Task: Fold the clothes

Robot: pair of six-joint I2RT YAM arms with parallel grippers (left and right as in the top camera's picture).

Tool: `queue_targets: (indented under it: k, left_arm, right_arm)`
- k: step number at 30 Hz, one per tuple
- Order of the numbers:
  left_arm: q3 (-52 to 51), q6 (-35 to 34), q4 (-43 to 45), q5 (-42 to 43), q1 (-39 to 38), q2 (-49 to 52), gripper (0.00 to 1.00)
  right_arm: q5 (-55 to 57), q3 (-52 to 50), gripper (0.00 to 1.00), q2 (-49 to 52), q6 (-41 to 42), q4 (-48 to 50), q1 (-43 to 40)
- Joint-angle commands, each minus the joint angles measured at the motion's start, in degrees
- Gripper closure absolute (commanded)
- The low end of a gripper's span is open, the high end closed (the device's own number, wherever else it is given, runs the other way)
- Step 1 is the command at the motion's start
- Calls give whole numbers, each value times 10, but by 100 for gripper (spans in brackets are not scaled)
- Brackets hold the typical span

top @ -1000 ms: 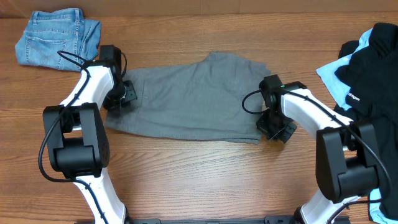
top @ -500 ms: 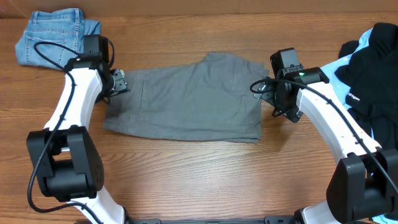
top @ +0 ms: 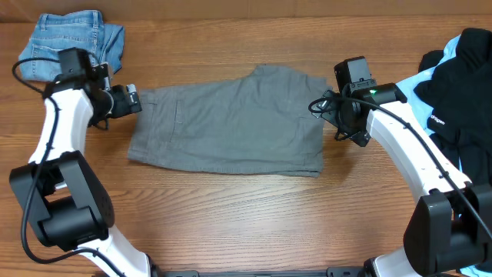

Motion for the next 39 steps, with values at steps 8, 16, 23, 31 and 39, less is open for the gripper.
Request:
queue_targets:
  k: [8, 16, 23, 31, 39]
  left_arm:
    - [-1, 91, 14, 110, 8, 65, 0]
    - [-1, 92, 19, 111, 3, 77, 0]
    - [-1, 91, 21, 107, -7, 108, 3]
    - [-1, 91, 19, 111, -9, 115, 16]
    - [-3, 91, 4, 103, -46, 119, 38]
  right_arm:
    - [-25, 9, 0, -3, -4, 5, -1]
    - [-27, 5, 0, -2, -4, 6, -1]
    - [-27, 5, 0, -2, -4, 2, -1]
    - [-27, 5, 0, -2, -4, 5, -1]
    - [-27, 5, 0, -2, -4, 5, -1]
